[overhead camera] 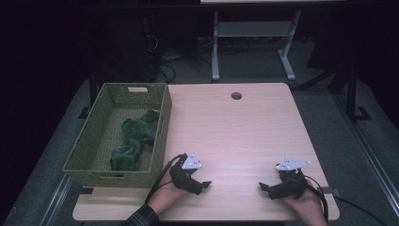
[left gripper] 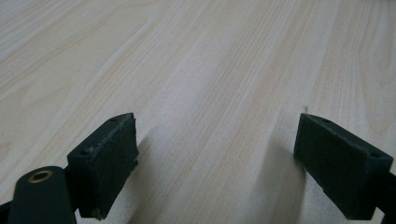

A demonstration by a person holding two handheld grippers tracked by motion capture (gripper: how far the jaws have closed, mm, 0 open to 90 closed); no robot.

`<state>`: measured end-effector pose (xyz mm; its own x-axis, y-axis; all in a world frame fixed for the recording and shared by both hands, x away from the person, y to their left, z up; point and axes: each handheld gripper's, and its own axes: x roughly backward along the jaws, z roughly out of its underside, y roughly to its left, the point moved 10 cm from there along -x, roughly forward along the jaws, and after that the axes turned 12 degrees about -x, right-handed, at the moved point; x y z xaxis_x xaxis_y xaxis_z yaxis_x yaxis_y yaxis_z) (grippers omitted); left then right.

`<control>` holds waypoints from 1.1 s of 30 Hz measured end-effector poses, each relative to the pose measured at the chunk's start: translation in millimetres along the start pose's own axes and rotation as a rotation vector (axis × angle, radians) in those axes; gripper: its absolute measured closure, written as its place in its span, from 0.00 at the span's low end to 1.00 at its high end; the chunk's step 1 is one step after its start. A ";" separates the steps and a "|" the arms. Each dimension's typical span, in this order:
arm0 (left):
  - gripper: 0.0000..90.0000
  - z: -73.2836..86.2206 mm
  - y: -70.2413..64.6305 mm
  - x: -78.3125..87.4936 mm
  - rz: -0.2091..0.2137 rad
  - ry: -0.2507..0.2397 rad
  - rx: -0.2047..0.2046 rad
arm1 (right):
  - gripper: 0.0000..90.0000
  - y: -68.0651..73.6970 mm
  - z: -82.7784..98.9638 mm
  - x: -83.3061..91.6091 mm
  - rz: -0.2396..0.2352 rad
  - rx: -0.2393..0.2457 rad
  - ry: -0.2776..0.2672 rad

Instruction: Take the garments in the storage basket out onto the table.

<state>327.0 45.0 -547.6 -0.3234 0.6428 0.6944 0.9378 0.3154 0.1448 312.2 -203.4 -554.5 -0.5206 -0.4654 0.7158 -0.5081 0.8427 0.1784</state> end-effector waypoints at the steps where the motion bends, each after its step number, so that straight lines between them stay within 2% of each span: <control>1: 0.14 0.0 0.0 0.0 0.000 0.000 0.001 | 0.00 0.0 0.0 0.0 0.000 0.000 0.000; 9: 0.14 -0.6 0.5 -0.4 -0.005 0.002 0.007 | 0.00 0.0 0.0 0.0 0.000 0.000 0.000; 16: 0.15 -2.0 1.4 1.3 0.006 0.018 0.007 | 0.00 0.0 -0.1 0.0 0.000 0.000 0.000; 24: 0.15 -11.3 5.9 10.5 -0.004 -0.015 0.025 | 0.00 -0.1 -0.3 -0.3 0.002 -0.003 -0.001; 26: 0.15 -12.5 5.8 12.5 -0.003 -0.011 0.012 | 0.00 -0.1 -0.4 -0.3 0.002 -0.002 -0.001; 33: 0.15 -21.9 9.6 20.8 -0.012 -0.025 0.008 | 0.00 -0.4 -0.4 -0.3 0.003 0.000 -0.001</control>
<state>332.0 46.1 -516.4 -0.3379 0.6562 0.6747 0.9328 0.3288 0.1475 312.9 -203.5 -554.5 -0.5226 -0.4629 0.7160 -0.5062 0.8442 0.1763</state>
